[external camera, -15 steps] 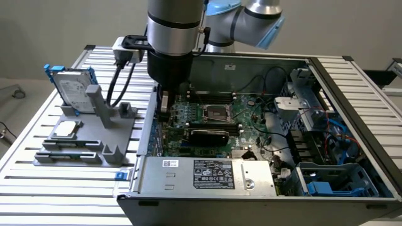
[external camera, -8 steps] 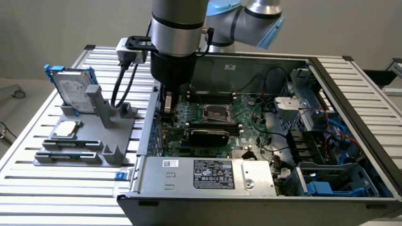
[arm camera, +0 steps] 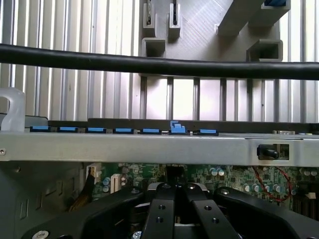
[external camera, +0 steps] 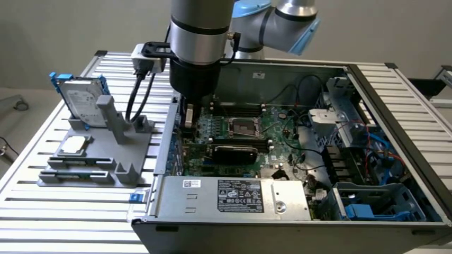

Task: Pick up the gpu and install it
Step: 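Press down on the gpu until it lock into place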

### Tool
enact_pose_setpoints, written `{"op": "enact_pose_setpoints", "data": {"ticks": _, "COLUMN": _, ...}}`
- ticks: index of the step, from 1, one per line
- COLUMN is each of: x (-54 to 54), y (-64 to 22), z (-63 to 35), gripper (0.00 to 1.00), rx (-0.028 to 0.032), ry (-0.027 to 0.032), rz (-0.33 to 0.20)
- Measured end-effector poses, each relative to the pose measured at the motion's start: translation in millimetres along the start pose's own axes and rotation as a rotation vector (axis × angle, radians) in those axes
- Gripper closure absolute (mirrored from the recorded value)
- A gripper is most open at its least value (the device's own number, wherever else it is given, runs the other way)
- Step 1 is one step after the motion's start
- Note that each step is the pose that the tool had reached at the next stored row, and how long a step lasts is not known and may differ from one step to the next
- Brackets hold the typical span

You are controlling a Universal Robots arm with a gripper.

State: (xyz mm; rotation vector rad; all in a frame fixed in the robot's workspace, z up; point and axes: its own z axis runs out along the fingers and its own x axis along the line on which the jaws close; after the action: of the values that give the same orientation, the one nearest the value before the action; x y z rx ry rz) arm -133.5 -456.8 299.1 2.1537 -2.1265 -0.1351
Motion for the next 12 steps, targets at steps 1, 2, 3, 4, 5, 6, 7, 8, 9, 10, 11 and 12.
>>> {"op": "enact_pose_setpoints", "data": {"ticks": 1, "x": -0.3, "y": 0.0, "z": 0.0, "gripper": 0.89, "rx": -0.0007, "ry": -0.0002, "rz": 0.001}}
{"op": "enact_pose_setpoints", "data": {"ticks": 2, "x": -0.5, "y": 0.1, "z": 0.0, "gripper": 0.89, "rx": -0.0014, "ry": -0.0005, "rz": 0.003}}
{"op": "enact_pose_setpoints", "data": {"ticks": 3, "x": -0.7, "y": 0.2, "z": 0.0, "gripper": 0.89, "rx": -0.0024, "ry": -0.0007, "rz": 0.005}}
{"op": "enact_pose_setpoints", "data": {"ticks": 4, "x": -0.8, "y": 0.4, "z": 0.0, "gripper": 0.89, "rx": -0.0036, "ry": -0.001, "rz": 0.008}}
{"op": "enact_pose_setpoints", "data": {"ticks": 5, "x": -0.8, "y": 0.5, "z": 0.0, "gripper": 0.89, "rx": -0.0049, "ry": -0.0014, "rz": 0.01}}
{"op": "enact_pose_setpoints", "data": {"ticks": 6, "x": -1.0, "y": 0.6, "z": 0.1, "gripper": 0.89, "rx": -0.0061, "ry": -0.002, "rz": 0.013}}
{"op": "enact_pose_setpoints", "data": {"ticks": 7, "x": -1.0, "y": 0.8, "z": 0.0, "gripper": 0.89, "rx": -0.0076, "ry": -0.0023, "rz": 0.016}}
{"op": "enact_pose_setpoints", "data": {"ticks": 8, "x": -1.0, "y": 0.8, "z": 0.0, "gripper": 0.89, "rx": -0.0091, "ry": -0.0026, "rz": 0.019}}
{"op": "enact_pose_setpoints", "data": {"ticks": 9, "x": -1.2, "y": 0.8, "z": 0.0, "gripper": 0.89, "rx": -0.0101, "ry": -0.0032, "rz": 0.022}}
{"op": "enact_pose_setpoints", "data": {"ticks": 10, "x": -1.3, "y": 0.8, "z": 0.1, "gripper": 0.89, "rx": -0.0105, "ry": -0.0037, "rz": 0.025}}
{"op": "enact_pose_setpoints", "data": {"ticks": 11, "x": -1.5, "y": 0.8, "z": 0.1, "gripper": 0.89, "rx": -0.0109, "ry": -0.0042, "rz": 0.029}}
{"op": "enact_pose_setpoints", "data": {"ticks": 12, "x": -1.7, "y": 0.8, "z": 0.1, "gripper": 0.89, "rx": -0.0114, "ry": -0.0048, "rz": 0.033}}
